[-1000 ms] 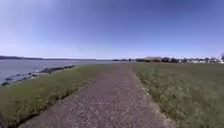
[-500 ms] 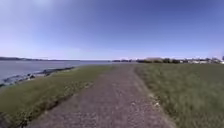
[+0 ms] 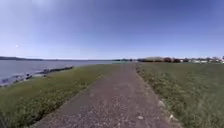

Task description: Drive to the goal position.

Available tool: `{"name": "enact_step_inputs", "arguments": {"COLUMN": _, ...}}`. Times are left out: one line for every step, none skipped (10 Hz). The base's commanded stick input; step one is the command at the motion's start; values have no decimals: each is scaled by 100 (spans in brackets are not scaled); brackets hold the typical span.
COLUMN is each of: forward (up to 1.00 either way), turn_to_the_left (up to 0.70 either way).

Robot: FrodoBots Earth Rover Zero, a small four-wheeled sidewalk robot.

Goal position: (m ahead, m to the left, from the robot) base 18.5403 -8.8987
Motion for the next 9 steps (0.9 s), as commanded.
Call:
{"name": "enact_step_inputs", "arguments": {"forward": 70, "turn_to_the_left": -27}}
{"name": "enact_step_inputs", "arguments": {"forward": 70, "turn_to_the_left": -27}}
{"name": "enact_step_inputs", "arguments": {"forward": 70, "turn_to_the_left": -15}}
{"name": "enact_step_inputs", "arguments": {"forward": 70, "turn_to_the_left": 0}}
{"name": "enact_step_inputs", "arguments": {"forward": 70, "turn_to_the_left": 0}}
{"name": "enact_step_inputs", "arguments": {"forward": 70, "turn_to_the_left": 0}}
{"name": "enact_step_inputs", "arguments": {"forward": 70, "turn_to_the_left": 0}}
{"name": "enact_step_inputs", "arguments": {"forward": 70, "turn_to_the_left": 0}}
{"name": "enact_step_inputs", "arguments": {"forward": 70, "turn_to_the_left": -12}}
